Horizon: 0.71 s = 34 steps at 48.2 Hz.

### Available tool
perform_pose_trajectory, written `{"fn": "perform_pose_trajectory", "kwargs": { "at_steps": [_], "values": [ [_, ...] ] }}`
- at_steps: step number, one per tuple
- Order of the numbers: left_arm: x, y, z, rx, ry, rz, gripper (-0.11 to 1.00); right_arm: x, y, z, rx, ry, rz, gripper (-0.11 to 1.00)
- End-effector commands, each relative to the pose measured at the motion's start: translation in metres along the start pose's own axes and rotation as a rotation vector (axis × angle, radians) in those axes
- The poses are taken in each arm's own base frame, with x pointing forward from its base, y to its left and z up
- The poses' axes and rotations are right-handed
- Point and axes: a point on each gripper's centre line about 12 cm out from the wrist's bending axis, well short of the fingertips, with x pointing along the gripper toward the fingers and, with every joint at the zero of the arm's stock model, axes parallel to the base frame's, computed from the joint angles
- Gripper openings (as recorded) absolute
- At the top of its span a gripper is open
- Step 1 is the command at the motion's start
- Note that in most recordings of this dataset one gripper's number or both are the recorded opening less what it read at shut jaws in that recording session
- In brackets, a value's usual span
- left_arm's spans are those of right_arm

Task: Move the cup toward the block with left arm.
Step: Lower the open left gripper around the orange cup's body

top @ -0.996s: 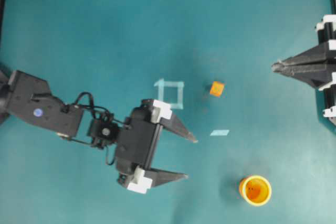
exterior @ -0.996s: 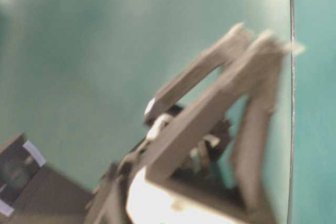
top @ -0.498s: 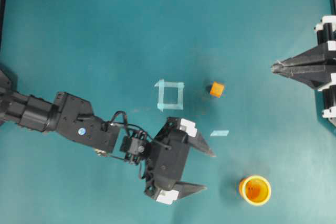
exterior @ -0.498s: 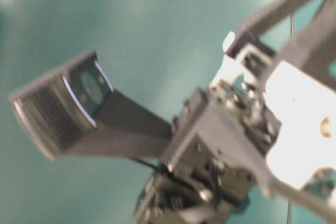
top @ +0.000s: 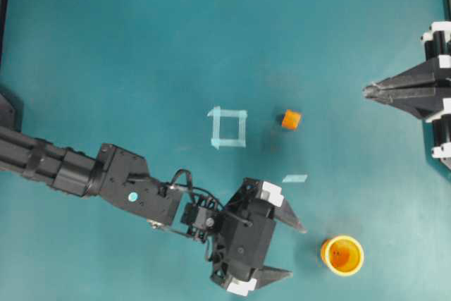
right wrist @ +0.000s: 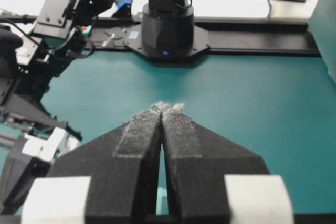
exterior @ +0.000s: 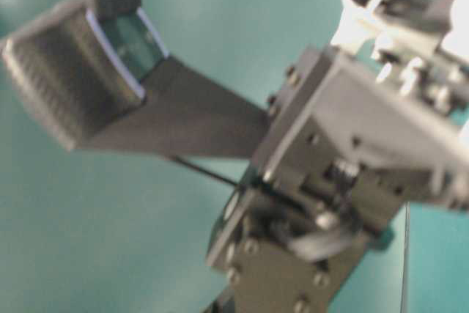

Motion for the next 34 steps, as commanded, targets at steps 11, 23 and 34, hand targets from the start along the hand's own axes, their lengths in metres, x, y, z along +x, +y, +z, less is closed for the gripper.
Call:
{"fn": "perform_pose_trajectory", "kwargs": {
  "at_steps": [11,23,34],
  "values": [
    [0.016,0.017,0.0,-0.009,0.02,0.027,0.87,0.002,0.0,0.013,0.003,-0.032,-0.001,0.0],
    [0.038,0.018,-0.008,-0.012,0.025,0.03,0.87,0.002,0.0,0.013,0.001,-0.031,-0.001,0.0],
    [0.054,0.019,-0.006,-0.015,0.018,0.031,0.87,0.003,0.0,0.013,0.001,-0.031,0.0,0.0]
  ]
}}
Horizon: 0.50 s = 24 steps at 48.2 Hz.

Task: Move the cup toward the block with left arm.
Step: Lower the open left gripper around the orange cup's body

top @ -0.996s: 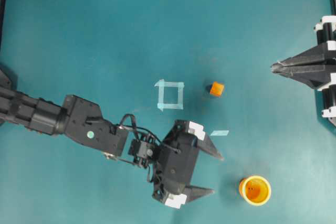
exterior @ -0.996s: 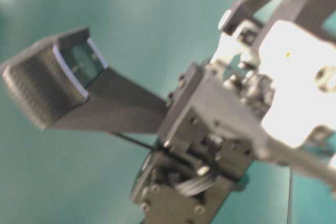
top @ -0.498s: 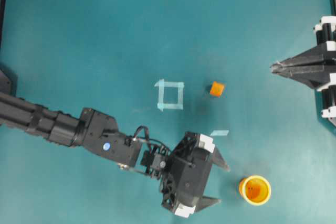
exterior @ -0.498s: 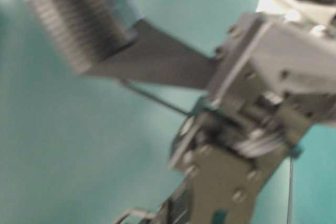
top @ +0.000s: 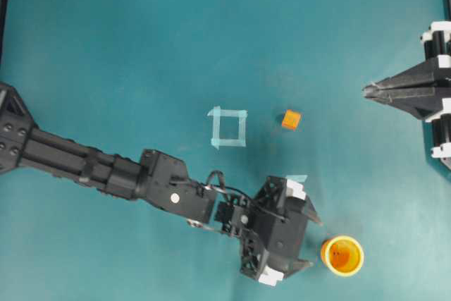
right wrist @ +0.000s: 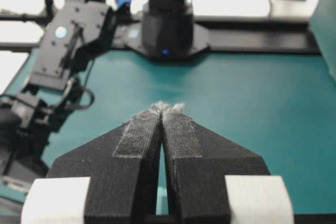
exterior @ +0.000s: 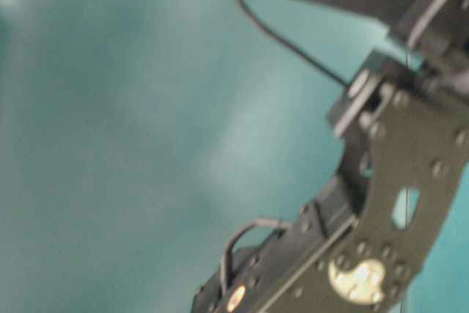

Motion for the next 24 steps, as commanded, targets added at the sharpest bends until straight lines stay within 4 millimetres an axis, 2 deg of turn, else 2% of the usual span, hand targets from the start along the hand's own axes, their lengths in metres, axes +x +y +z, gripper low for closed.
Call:
{"fn": "perform_pose_trajectory", "kwargs": {
  "at_steps": [1,24],
  "values": [
    [0.0,0.002,0.022,-0.001,-0.052,0.004,0.87,0.002,-0.001,0.013,0.0,-0.035,-0.004,0.0],
    [0.017,-0.006,0.032,-0.012,-0.09,-0.007,0.87,0.002,0.0,0.013,-0.002,-0.035,-0.002,0.0]
  ]
}}
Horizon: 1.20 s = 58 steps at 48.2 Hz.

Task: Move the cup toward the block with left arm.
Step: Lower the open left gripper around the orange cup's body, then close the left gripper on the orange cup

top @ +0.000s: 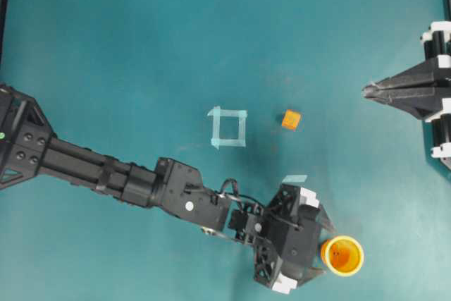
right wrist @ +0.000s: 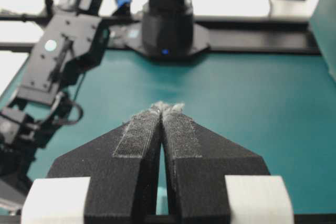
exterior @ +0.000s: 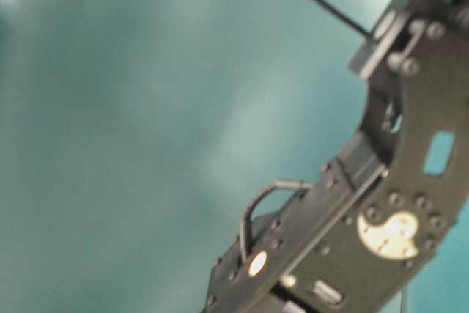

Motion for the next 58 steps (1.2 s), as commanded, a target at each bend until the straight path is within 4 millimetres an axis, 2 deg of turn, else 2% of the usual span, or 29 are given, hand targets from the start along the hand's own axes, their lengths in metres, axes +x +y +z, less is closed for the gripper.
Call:
{"fn": "perform_pose_trajectory", "kwargs": {
  "at_steps": [1,31,45,58],
  "values": [
    [-0.002,-0.001,0.026,-0.001,-0.061,-0.001,0.87,0.002,0.0,0.013,-0.002,-0.035,-0.002,0.0],
    [0.02,-0.001,0.028,-0.003,-0.095,0.001,0.87,0.004,0.0,0.011,0.0,-0.025,-0.002,0.0],
    [0.023,-0.002,0.029,-0.002,-0.1,0.0,0.87,0.004,0.0,0.012,-0.005,-0.025,-0.001,0.0],
    [0.023,-0.005,0.027,-0.006,-0.092,-0.005,0.81,0.005,0.0,0.01,-0.005,-0.02,-0.001,0.0]
  ]
}}
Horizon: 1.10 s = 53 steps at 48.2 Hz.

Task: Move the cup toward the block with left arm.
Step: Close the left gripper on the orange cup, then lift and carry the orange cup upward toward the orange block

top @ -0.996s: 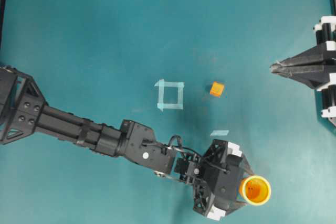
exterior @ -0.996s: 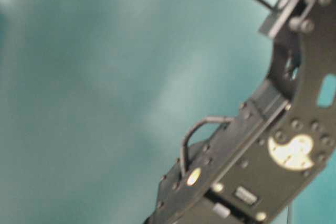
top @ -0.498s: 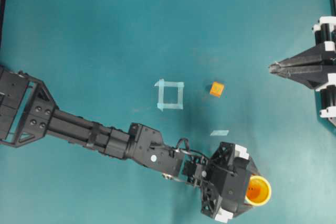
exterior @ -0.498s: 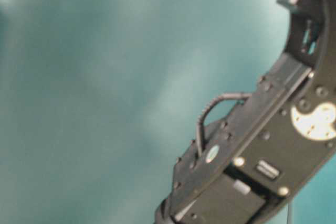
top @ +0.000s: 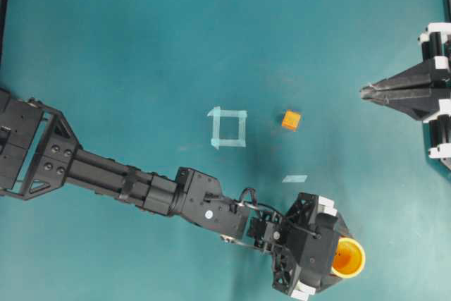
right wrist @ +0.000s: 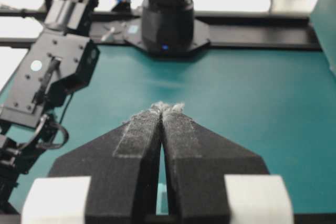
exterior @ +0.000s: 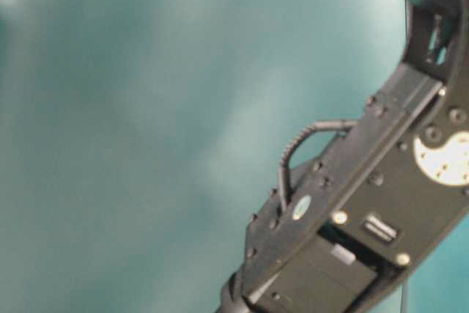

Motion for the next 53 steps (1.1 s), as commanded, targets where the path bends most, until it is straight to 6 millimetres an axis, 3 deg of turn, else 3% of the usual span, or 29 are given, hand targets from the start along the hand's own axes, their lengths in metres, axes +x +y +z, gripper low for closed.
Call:
{"fn": "perform_pose_trajectory", "kwargs": {
  "at_steps": [1,15,36,53],
  "values": [
    [-0.005,-0.004,0.024,0.003,-0.052,-0.005,0.79,0.002,0.0,0.012,-0.003,-0.031,0.0,0.0],
    [-0.006,-0.004,0.025,0.003,-0.056,-0.004,0.66,0.002,0.0,0.011,-0.003,-0.023,0.0,0.0],
    [-0.023,0.01,0.043,0.011,-0.03,0.014,0.66,0.002,0.0,0.011,-0.003,-0.014,0.0,0.0],
    [-0.068,0.064,0.058,-0.024,0.018,0.098,0.66,0.003,0.0,0.011,-0.003,-0.015,0.0,0.0]
  ]
}}
